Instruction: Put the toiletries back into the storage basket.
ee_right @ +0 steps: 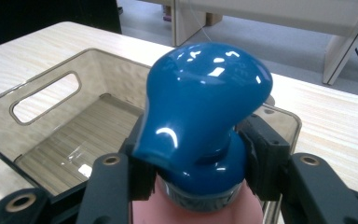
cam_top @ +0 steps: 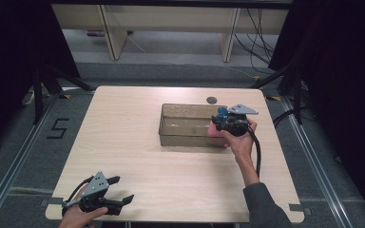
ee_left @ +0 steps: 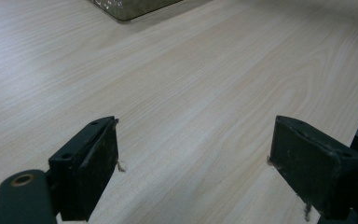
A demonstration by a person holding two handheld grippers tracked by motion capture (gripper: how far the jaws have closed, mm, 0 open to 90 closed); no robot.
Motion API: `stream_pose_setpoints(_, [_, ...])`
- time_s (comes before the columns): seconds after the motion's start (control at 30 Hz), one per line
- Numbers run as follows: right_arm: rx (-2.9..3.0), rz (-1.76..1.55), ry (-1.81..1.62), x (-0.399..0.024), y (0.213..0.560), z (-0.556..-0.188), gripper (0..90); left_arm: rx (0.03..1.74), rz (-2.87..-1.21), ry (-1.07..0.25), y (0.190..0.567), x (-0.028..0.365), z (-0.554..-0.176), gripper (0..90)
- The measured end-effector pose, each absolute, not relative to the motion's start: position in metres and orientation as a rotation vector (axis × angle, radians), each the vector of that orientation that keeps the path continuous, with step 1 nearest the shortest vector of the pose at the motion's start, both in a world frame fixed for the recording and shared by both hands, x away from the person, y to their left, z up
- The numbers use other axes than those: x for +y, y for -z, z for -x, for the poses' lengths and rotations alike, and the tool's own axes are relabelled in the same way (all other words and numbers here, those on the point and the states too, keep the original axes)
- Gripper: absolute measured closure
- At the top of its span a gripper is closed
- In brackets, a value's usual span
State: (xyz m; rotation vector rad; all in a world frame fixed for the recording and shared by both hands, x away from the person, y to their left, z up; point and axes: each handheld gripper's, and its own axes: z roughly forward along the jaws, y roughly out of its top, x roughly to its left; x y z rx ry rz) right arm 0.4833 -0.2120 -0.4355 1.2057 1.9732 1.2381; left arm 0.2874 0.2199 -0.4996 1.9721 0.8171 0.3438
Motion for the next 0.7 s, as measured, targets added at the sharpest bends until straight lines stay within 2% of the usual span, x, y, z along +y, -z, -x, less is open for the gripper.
stream_pose_setpoints(0.07, [1.947,-1.206,-1.269,-0.216,0.433,-0.484,41.3,0.819,-1.972,-0.344,0.5,0.22,-0.287,14.7])
stream_pose_setpoints(0.1, [1.947,-1.206,-1.269,-0.216,0.433,-0.484,41.3,0.819,-1.972,-0.344,0.5,0.22,-0.287,14.7])
stream_pose_setpoints(0.13, [1.919,-1.247,-1.299,-0.22,0.43,-0.482,34.3,0.818,-1.973,-0.345,0.5,0.22,-0.287,14.7])
stream_pose_setpoints(0.3, [1.919,-1.301,-1.346,-0.227,0.428,-0.471,26.2,0.817,-1.973,-0.347,0.5,0.22,-0.287,14.7])
stream_pose_setpoints(0.7, [1.877,-1.353,-1.401,-0.24,0.427,-0.443,22.7,0.82,-1.967,-0.356,0.5,0.219,-0.287,14.7])
